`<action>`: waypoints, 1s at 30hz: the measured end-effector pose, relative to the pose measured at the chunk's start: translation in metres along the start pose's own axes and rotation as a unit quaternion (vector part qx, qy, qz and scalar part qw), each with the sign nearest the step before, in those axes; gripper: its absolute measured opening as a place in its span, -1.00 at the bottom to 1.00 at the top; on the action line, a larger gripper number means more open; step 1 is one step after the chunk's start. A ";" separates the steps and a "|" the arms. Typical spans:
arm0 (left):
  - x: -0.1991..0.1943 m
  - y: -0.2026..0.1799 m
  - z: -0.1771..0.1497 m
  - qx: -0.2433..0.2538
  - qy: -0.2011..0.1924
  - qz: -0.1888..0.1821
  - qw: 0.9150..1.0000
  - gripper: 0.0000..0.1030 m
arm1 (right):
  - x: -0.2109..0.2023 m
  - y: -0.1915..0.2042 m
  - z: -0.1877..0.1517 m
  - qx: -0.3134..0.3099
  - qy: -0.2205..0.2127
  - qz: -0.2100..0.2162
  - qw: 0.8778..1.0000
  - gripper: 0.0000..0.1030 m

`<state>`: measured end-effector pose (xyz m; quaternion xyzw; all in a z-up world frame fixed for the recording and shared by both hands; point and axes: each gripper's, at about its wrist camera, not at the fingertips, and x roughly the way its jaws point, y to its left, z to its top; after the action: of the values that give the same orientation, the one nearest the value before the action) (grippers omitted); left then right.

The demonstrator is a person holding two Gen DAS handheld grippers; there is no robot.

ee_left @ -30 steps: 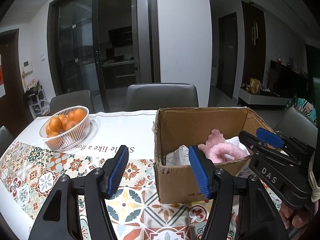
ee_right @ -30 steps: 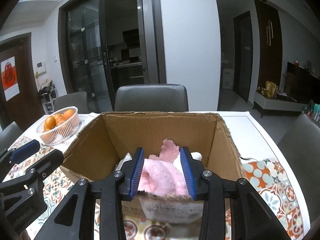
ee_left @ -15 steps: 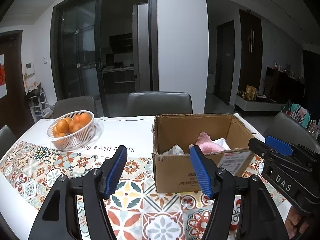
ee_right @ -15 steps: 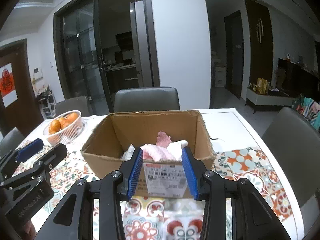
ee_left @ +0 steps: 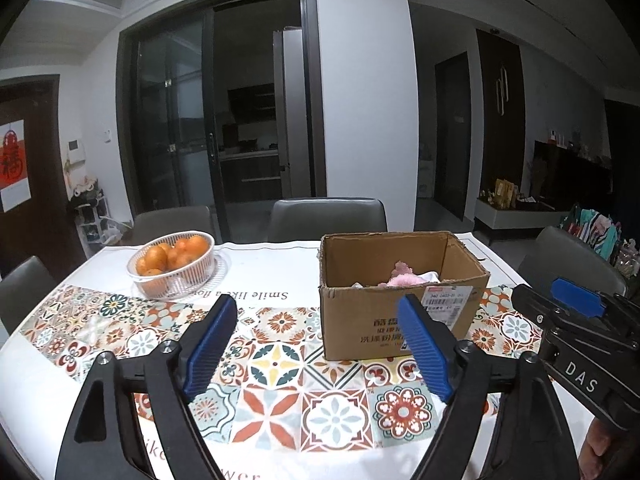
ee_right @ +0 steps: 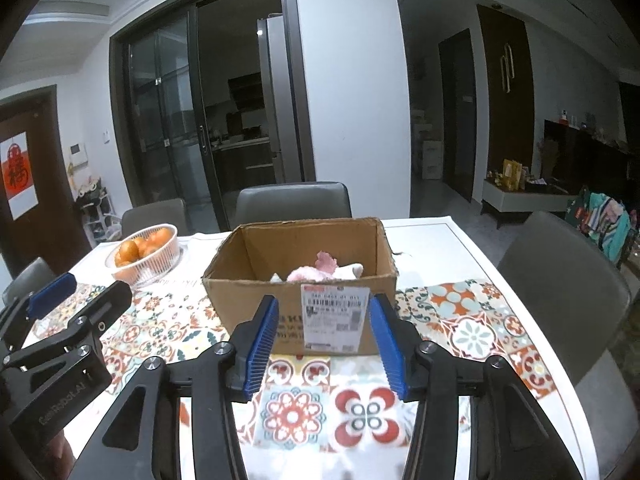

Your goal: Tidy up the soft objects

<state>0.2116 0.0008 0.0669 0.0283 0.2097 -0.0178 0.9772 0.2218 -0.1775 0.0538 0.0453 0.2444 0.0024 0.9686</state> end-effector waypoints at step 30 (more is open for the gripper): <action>-0.103 0.000 -0.053 0.013 -0.009 0.013 1.000 0.96 | -0.108 -0.005 -0.059 -0.005 -0.020 -0.031 0.999 0.43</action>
<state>0.0959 0.0068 0.0608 0.0432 0.2004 -0.0075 0.9787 0.0988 -0.1800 0.0521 0.0327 0.2258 -0.0270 0.9732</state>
